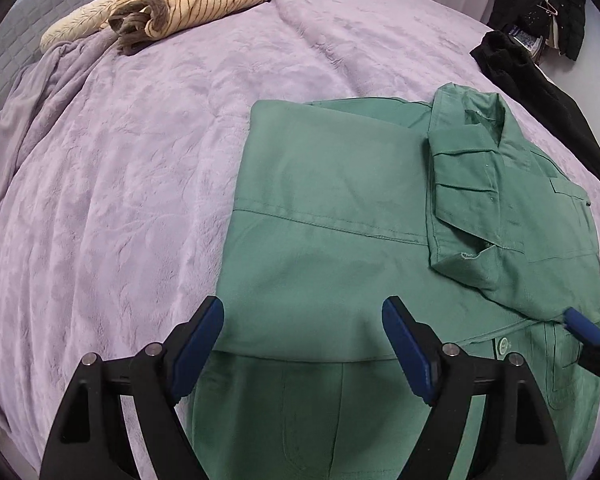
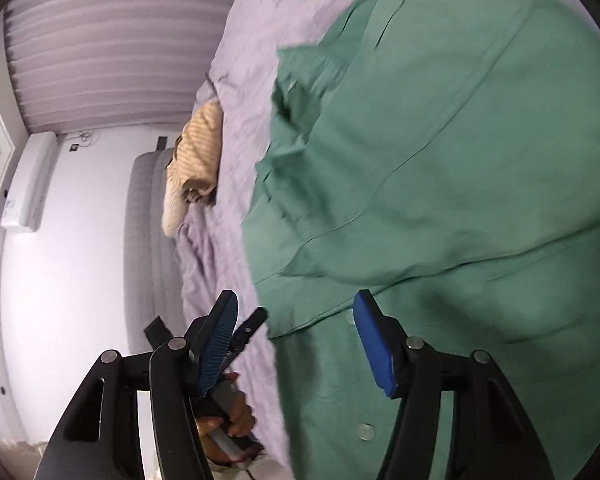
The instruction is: Fold large clothes
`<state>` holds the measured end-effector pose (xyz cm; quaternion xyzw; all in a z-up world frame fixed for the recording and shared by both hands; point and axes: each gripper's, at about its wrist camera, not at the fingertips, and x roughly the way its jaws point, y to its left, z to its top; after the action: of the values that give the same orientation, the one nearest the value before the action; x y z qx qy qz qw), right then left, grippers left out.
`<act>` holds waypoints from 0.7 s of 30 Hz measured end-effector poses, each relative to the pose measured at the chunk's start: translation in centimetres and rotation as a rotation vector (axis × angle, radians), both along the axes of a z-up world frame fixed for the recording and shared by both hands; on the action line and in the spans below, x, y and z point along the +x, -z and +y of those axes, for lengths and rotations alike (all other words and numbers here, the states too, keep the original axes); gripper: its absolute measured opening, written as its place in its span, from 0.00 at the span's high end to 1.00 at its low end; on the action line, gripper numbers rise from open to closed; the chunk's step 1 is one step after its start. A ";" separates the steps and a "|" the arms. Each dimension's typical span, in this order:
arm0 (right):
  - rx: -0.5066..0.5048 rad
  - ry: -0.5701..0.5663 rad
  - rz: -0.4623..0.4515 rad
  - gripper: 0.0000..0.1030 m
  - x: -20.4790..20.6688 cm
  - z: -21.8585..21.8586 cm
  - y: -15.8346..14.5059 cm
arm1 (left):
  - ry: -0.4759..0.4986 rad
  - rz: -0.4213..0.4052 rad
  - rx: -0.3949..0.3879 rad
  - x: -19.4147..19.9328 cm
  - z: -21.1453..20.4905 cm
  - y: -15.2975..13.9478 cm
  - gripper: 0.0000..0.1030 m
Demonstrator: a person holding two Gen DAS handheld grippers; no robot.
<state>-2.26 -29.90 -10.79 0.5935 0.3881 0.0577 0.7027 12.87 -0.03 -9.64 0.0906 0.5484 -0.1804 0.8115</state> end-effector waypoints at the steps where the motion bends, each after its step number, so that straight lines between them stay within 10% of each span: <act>1: 0.057 -0.015 -0.002 0.37 1.7 1.4 1.1 | -0.007 0.000 -0.002 -0.1 0.5 0.0 0.20; 9: 0.246 0.173 0.141 0.39 6.5 6.4 8.3 | -0.029 0.036 0.010 -0.9 3.8 0.5 0.20; 12: 0.252 0.221 0.145 0.92 6.8 5.7 8.8 | -0.036 0.039 0.003 -1.0 4.6 0.4 0.20; 17: 0.229 0.081 0.085 0.90 7.2 6.2 6.0 | -0.033 0.020 0.007 -0.8 5.2 0.1 0.20; 21: 0.059 -0.115 0.256 0.74 8.8 8.2 7.0 | -0.034 0.033 0.021 -0.6 4.7 0.3 0.20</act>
<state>6.56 -21.70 -17.84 0.5932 0.5062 0.0328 0.6252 12.28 4.69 -9.98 0.0867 0.5650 -0.1622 0.8043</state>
